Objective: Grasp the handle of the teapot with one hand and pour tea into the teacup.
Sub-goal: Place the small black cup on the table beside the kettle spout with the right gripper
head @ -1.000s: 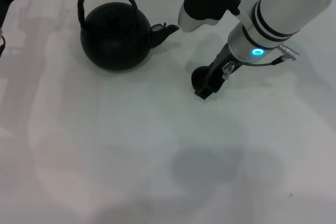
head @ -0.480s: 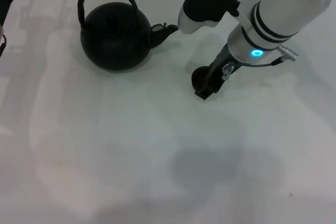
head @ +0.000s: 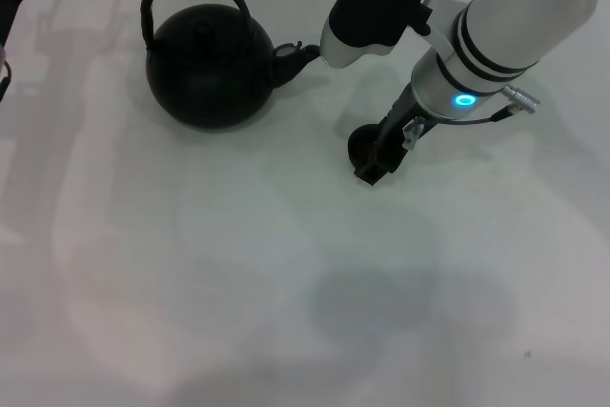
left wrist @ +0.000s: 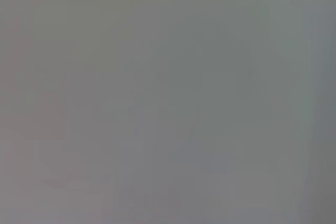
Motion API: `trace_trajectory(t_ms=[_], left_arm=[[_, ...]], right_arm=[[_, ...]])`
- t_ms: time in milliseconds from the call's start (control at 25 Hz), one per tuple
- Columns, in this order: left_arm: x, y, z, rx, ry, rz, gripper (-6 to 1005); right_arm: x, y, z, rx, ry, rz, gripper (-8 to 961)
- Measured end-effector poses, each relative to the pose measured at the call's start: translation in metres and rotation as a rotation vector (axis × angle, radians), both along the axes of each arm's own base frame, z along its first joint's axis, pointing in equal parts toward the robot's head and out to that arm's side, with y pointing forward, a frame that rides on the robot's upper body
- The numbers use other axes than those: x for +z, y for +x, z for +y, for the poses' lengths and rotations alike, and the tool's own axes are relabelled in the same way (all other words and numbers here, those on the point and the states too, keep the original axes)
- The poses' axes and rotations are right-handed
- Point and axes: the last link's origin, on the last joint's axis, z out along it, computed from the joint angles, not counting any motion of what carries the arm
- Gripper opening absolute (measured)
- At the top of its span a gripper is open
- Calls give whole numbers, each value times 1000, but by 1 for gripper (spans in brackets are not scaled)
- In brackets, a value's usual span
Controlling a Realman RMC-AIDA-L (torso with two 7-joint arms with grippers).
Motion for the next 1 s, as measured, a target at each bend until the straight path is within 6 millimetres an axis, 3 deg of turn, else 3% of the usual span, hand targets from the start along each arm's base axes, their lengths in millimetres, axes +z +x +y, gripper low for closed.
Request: trace_trajectory(t_ms=[1000], left_arm=[[2, -2, 0, 5, 3, 12, 886]], right_arm=[[-2, -2, -1, 10, -9, 0, 787]])
